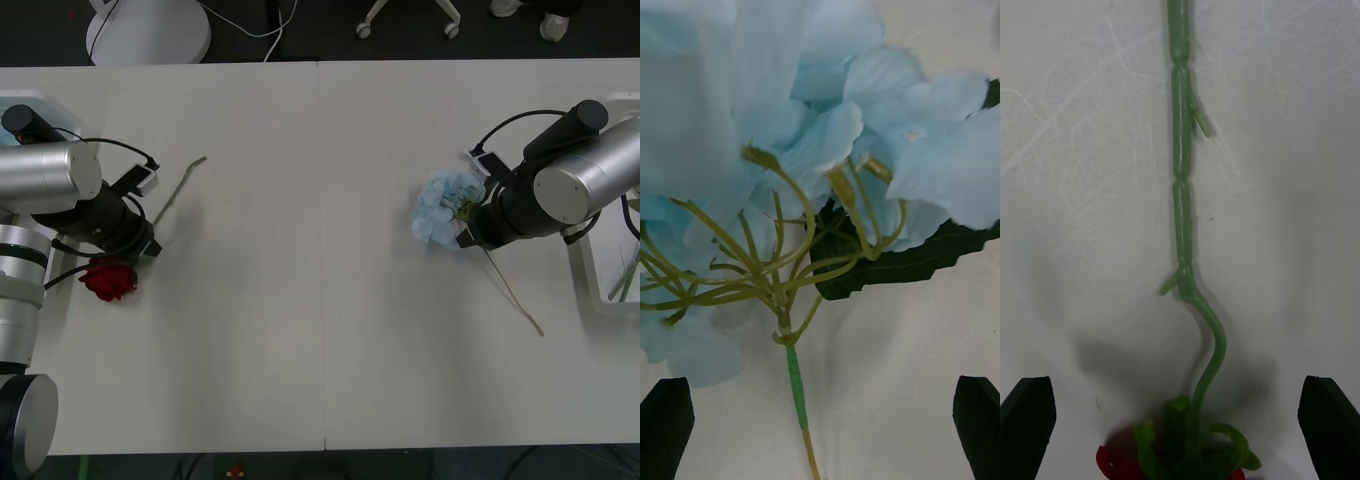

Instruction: Put the red flowers into the right box and the blue flowers into the left box

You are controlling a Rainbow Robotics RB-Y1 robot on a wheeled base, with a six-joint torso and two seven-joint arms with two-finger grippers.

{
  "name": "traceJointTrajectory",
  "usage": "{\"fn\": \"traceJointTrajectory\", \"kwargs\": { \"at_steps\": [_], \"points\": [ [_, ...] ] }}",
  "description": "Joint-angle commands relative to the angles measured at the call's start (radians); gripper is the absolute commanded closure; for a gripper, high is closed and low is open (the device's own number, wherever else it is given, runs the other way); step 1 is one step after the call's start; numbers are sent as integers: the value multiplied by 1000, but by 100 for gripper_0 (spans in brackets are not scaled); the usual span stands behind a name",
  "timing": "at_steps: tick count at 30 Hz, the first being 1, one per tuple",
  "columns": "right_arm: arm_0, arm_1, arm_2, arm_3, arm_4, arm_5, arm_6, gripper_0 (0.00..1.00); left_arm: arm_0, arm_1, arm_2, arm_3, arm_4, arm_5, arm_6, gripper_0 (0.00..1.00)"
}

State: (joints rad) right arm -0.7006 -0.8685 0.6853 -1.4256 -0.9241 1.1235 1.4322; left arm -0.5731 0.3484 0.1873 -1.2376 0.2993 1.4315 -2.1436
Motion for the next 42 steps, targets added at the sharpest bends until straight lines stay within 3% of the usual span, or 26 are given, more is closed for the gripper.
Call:
{"fn": "traceJointTrajectory", "kwargs": {
  "at_steps": [1, 4, 9, 13, 14, 16, 18, 19, 20, 22, 26, 33, 37, 42],
  "points": [
    [1, 16, 40, 25, 19, -30, -7, 0, -51, -14, 4, 32, -11, -54, 82, 7],
    [1, 16, 62, 37, 19, -47, -9, 0, -51, -14, -12, 53, -12, -77, 83, 16],
    [1, 19, 80, 51, 24, -50, -9, 0, -45, -14, -28, 67, -16, -103, 90, 18],
    [1, 23, 88, 59, 22, -51, -10, 0, -42, -14, -39, 72, -16, -112, 91, 38],
    [1, 23, 88, 59, 22, -51, -10, 2, -42, -14, -40, 72, -16, -114, 93, 51],
    [1, 25, 88, 59, 22, -51, -12, 41, -42, -14, -45, 73, -19, -114, 93, 74],
    [1, 25, 88, 59, 24, -51, -13, 62, -42, -14, -45, 73, -19, -114, 94, 88],
    [1, 26, 88, 60, 25, -51, -13, 70, -42, -14, -46, 73, -20, -115, 94, 97],
    [1, 28, 88, 62, 25, -51, -15, 74, -41, -14, -46, 72, -20, -114, 94, 99],
    [1, 36, 88, 74, 22, -57, -15, 86, -34, -14, -48, 72, -22, -120, 93, 100],
    [1, 37, 88, 85, 21, -70, -15, 98, -21, -14, -57, 72, -8, -140, 97, 100],
    [-4, 28, 77, 85, 2, -79, -10, 100, -21, -3, -37, -36, 66, -17, 182, 100],
    [-7, 14, -20, 73, -99, -60, 40, 100, -21, 1, -37, -171, 162, 129, 350, 100],
    [-11, -3, -164, 17, -263, 64, 105, 100, -22, 0, -49, -335, 284, 237, 671, 100]
  ]
}}
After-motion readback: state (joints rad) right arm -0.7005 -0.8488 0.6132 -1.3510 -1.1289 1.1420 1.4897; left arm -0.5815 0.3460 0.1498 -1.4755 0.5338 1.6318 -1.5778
